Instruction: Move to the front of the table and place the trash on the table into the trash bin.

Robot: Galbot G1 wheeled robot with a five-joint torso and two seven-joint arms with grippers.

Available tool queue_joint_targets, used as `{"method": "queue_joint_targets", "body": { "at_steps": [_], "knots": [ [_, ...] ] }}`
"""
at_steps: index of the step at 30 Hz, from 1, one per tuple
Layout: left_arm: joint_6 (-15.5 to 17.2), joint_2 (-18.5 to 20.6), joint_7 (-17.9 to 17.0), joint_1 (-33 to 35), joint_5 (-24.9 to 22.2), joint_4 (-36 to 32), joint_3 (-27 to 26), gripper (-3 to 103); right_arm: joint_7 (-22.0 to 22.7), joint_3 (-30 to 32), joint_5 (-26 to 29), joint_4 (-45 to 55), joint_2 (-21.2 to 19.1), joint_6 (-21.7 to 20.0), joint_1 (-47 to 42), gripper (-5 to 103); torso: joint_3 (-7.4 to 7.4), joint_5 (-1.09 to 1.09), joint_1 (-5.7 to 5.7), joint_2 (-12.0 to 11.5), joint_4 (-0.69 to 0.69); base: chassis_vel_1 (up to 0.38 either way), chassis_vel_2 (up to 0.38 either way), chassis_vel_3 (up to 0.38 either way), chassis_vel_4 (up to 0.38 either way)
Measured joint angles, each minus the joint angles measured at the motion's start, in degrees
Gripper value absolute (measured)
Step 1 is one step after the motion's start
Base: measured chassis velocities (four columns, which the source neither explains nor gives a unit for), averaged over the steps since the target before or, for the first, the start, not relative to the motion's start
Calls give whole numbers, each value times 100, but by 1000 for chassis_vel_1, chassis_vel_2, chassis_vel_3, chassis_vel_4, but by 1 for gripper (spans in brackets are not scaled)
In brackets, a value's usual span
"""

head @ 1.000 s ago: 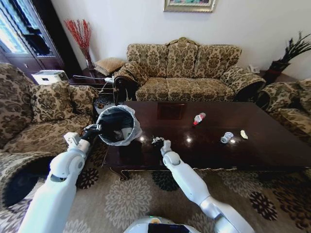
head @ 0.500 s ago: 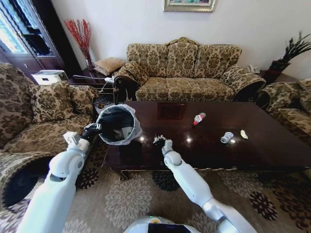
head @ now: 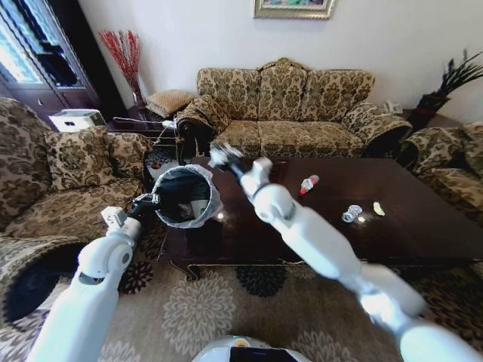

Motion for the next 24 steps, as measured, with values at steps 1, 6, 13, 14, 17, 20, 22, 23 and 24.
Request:
{"method": "queue_joint_targets", "body": {
  "at_steps": [1,6,13,14,17,20,22,23,24],
  "knots": [
    [3,-2,-1,2,1,0,-1,0,87,-265,251,48,132,-57,167,1,0,0,0,0,2,0,0,0,0],
    [19,2,-7,11,-16,-35,-65,0,258,-987,291,88,218,-94,162,1,0,2,-1,0,-1,0,0,0,0],
    [19,-21,-2,28,-32,-37,-134,0,460,-1324,-84,-8,47,-175,-117,11,0,4,-1,0,-4,0,0,0,0],
    [18,-32,-2,16,-32,-34,-130,0,488,-1321,-131,-124,78,-175,-146,16,0,3,-1,0,-3,0,0,0,0],
    [18,-56,-2,-18,-32,-31,-89,0,549,-1304,-147,-282,149,-174,-172,27,0,3,0,0,-1,0,0,0,0],
    [18,-69,-2,-44,-32,-27,-59,0,582,-1274,-64,-345,181,-171,-194,32,0,2,0,0,-2,0,0,0,0],
    [18,-74,0,-53,-32,-21,-48,0,654,-1245,29,-352,191,-161,-225,43,0,2,0,0,-3,0,0,0,0],
    [18,-75,1,-55,-32,-17,-47,0,672,-1235,54,-339,187,-158,-233,48,0,3,0,0,-3,0,0,0,0],
    [18,-75,1,-55,-32,-17,-47,0,672,-1235,54,-339,187,-158,-233,48,0,3,0,0,-3,0,0,0,0]
  ]
}}
